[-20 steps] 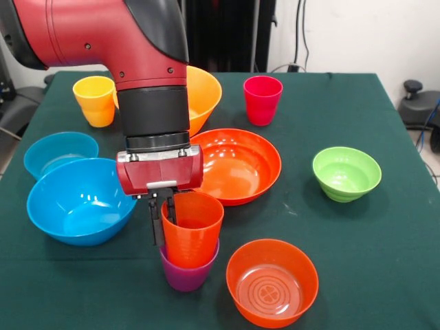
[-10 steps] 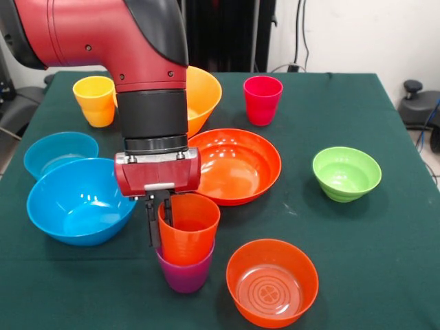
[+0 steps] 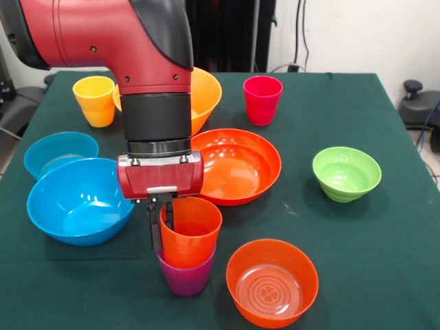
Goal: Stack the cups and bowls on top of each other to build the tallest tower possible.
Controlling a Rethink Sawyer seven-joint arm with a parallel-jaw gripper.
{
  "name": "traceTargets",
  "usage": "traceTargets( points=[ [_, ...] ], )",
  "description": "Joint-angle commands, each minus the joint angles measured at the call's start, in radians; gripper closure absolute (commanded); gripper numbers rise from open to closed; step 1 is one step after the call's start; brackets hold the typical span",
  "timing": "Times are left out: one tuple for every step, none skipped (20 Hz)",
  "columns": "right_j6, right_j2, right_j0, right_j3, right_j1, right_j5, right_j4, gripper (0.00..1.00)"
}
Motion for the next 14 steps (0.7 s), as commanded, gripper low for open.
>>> traceTargets(
  points=[
    [-0.019,-0.04,0.044,-0.01,0.057,0.146,-0.015,1.0],
    [-0.021,-0.037,0.042,-0.008,0.058,0.152,-0.011,1.0],
    [-0.024,-0.033,0.039,-0.004,0.058,0.155,-0.007,1.0],
    [-0.027,-0.025,0.034,0.0,0.059,0.157,-0.004,1.0],
    [-0.028,-0.02,0.031,0.005,0.058,0.159,0.0,1.0],
    [-0.029,-0.019,0.03,0.008,0.056,0.166,0.004,1.0],
    [-0.026,-0.025,0.034,0.01,0.052,0.177,0.009,1.0],
    [-0.025,-0.034,0.037,0.012,0.048,0.193,0.013,1.0],
    [-0.019,-0.043,0.043,0.015,0.045,0.203,0.015,1.0],
    [-0.021,-0.045,0.04,0.019,0.045,0.206,0.015,1.0],
    [-0.019,-0.047,0.041,0.024,0.046,0.198,0.012,1.0],
    [-0.022,-0.044,0.037,0.026,0.048,0.195,0.011,1.0],
    [-0.023,-0.043,0.037,0.029,0.049,0.193,0.011,1.0],
    [-0.026,-0.039,0.033,0.032,0.049,0.191,0.012,1.0]
  ],
)
